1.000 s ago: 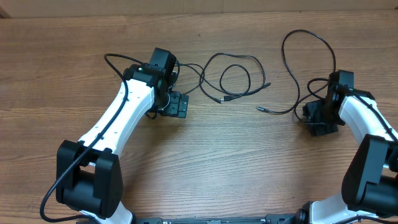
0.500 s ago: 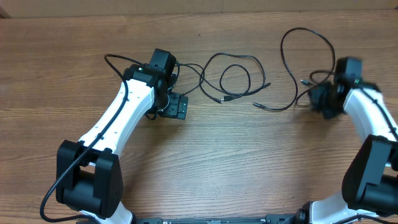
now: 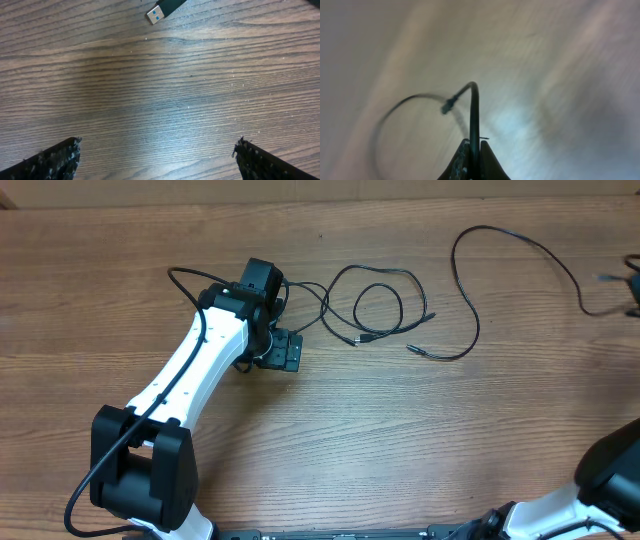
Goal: Untangle cables
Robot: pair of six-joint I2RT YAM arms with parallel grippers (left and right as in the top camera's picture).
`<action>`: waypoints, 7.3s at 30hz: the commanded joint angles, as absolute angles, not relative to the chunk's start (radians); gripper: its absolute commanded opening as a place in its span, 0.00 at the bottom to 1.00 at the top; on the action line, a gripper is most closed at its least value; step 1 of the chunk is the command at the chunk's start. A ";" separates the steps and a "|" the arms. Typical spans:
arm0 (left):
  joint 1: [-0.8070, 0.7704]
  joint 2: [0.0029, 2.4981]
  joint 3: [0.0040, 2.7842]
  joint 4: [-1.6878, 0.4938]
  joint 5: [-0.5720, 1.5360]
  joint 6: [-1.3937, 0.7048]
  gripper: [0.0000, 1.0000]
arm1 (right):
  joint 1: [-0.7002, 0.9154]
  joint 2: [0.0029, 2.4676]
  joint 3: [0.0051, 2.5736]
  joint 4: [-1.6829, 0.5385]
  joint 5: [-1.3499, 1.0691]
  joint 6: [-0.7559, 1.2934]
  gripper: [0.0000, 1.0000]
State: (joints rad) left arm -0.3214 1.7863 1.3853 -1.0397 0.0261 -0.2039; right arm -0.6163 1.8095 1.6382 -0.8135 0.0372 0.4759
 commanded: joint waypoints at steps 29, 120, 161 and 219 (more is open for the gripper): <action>-0.328 1.778 1.383 -1.045 0.049 -0.225 1.00 | -0.677 1.993 1.868 -0.983 0.178 0.369 1.00; -0.328 1.778 1.383 -1.069 -0.007 -0.196 1.00 | -0.072 1.943 1.067 -0.722 -0.203 1.095 0.14; -0.328 1.778 1.383 -1.074 0.004 -0.252 1.00 | -0.464 1.943 1.846 -1.078 0.419 0.463 0.04; -0.328 1.778 1.383 -1.025 0.023 -0.262 1.00 | -0.016 1.943 1.845 -1.078 -0.060 0.175 1.00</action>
State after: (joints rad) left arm -0.3214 1.7863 1.3849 -1.0367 0.0189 -0.2459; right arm -0.0509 1.9572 1.8278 -1.0946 -0.0475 0.2806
